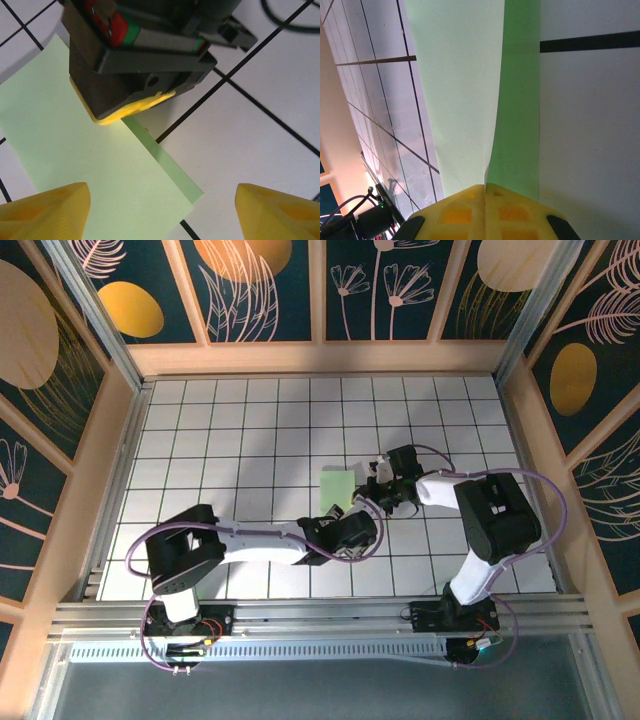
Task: Fold a paper plane with a square sheet of paper (fold left side to right side)
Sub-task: Fold the triangle a second time at the center of the table.
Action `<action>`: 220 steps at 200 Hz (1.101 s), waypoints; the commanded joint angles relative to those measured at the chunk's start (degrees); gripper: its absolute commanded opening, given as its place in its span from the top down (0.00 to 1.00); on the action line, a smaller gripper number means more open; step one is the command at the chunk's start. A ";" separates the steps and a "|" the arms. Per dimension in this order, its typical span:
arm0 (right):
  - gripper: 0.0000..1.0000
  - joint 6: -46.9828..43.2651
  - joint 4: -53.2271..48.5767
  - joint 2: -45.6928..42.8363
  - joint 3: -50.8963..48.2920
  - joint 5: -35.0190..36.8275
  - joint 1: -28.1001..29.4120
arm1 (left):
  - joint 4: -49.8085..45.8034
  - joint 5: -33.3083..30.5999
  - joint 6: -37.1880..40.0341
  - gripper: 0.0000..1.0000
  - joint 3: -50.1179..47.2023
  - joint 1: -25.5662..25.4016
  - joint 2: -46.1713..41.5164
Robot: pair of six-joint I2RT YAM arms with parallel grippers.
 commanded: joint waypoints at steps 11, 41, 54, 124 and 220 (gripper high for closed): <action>1.00 0.37 -1.30 -1.74 1.03 0.68 0.40 | -3.35 -3.53 1.03 0.21 2.64 -0.32 3.09; 1.00 0.28 -1.37 -1.65 0.92 0.67 0.46 | -5.23 -6.07 0.09 0.19 4.45 -0.34 5.83; 1.00 0.20 -1.35 -1.68 0.90 0.67 0.44 | -6.29 -7.16 -0.35 0.19 5.40 -0.32 6.84; 1.00 0.06 -1.33 -1.60 1.03 1.02 0.39 | -6.16 -7.60 -0.91 0.49 5.66 -0.32 6.48; 0.82 -0.50 0.25 -6.78 2.39 3.23 -0.61 | -4.90 -4.45 -2.91 1.00 4.18 0.50 2.16</action>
